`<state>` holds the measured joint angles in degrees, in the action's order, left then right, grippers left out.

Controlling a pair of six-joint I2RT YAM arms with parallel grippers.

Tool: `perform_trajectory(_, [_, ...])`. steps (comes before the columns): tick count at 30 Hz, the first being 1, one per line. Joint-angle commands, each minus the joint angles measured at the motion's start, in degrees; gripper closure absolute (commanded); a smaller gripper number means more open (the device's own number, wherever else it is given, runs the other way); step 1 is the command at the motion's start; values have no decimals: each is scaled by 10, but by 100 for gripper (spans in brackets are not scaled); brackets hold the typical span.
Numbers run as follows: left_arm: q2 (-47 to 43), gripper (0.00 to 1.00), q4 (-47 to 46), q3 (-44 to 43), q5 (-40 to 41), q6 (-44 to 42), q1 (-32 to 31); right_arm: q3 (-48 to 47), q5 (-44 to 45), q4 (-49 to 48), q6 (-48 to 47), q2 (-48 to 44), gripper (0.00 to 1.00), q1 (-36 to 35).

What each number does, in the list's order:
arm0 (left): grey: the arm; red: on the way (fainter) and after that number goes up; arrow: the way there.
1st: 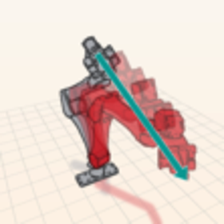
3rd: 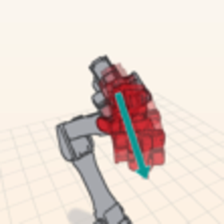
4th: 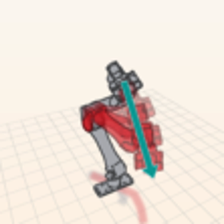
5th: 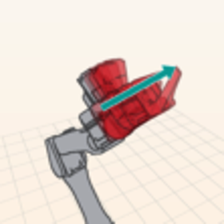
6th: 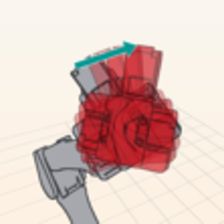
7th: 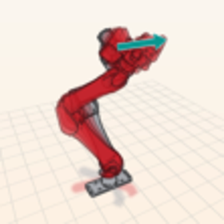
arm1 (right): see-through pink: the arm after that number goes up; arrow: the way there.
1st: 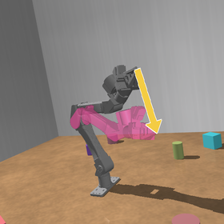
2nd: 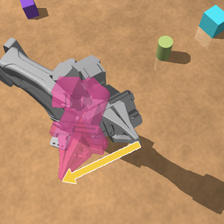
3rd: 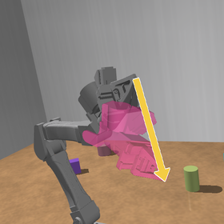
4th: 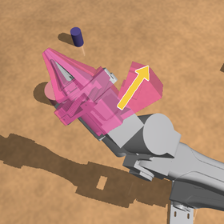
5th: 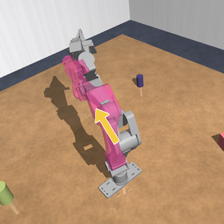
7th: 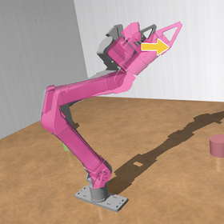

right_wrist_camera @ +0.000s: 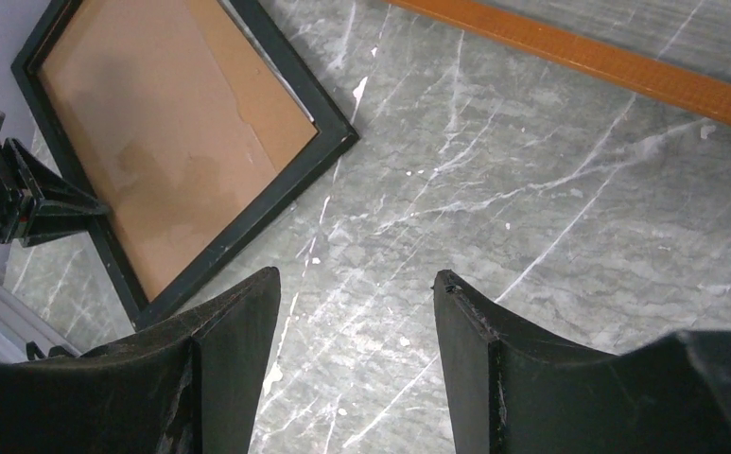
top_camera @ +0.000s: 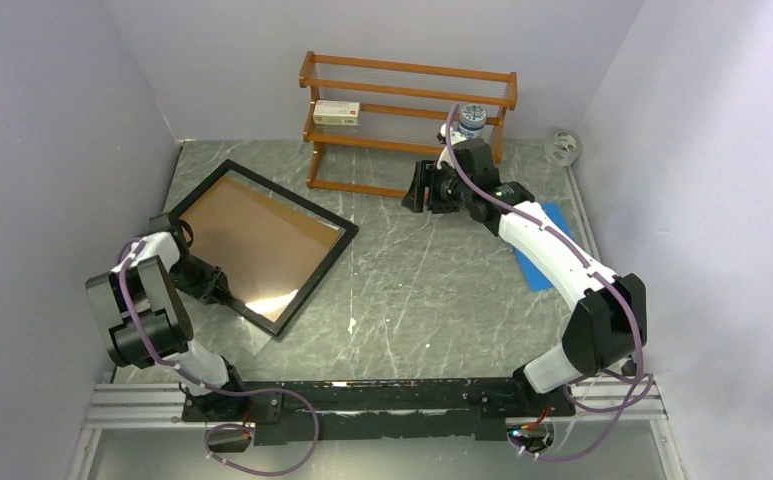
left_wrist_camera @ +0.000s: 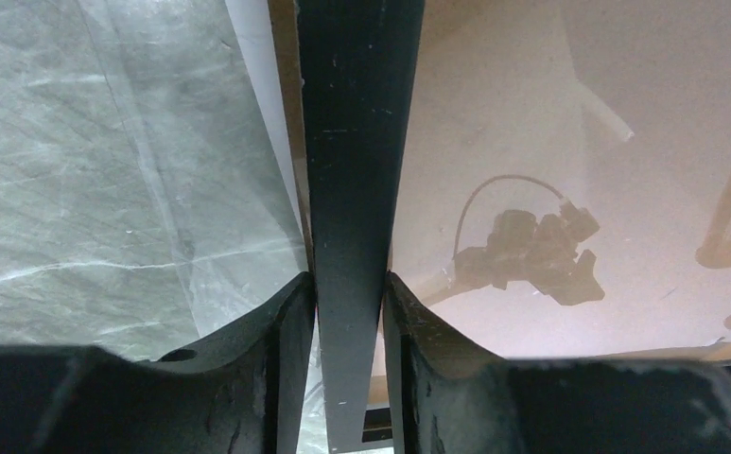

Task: Put the photo into the frame
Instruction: Turn over the photo frame at the center of the board.

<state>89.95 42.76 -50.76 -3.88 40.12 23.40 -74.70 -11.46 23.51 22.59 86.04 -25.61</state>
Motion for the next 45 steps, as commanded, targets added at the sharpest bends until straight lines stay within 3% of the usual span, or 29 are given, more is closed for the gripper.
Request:
perform_trajectory(1, [22,65,17,-19,6,-4,2,1,10,-24,4,-25,36,-3])
perform_trajectory(12, [-62,97,111,-58,8,-19,2,-3,-11,-20,15,-21,36,-13])
perform_trajectory(22, [-143,97,233,-138,30,-48,-6,-46,-111,19,20,14,31,-72])
perform_trajectory(26, [-156,98,235,-166,25,-72,-20,-51,-90,-18,29,26,27,-140])
perform_trajectory(34, [-160,98,247,-215,5,-96,-37,-214,-60,-22,29,166,24,-266])
perform_trajectory(37, [-158,97,258,-220,-9,-102,-42,-287,-59,-4,18,218,23,-290])
perform_trajectory(45, [-194,98,240,-179,-30,-74,-52,-368,-71,-26,0,305,19,-344])
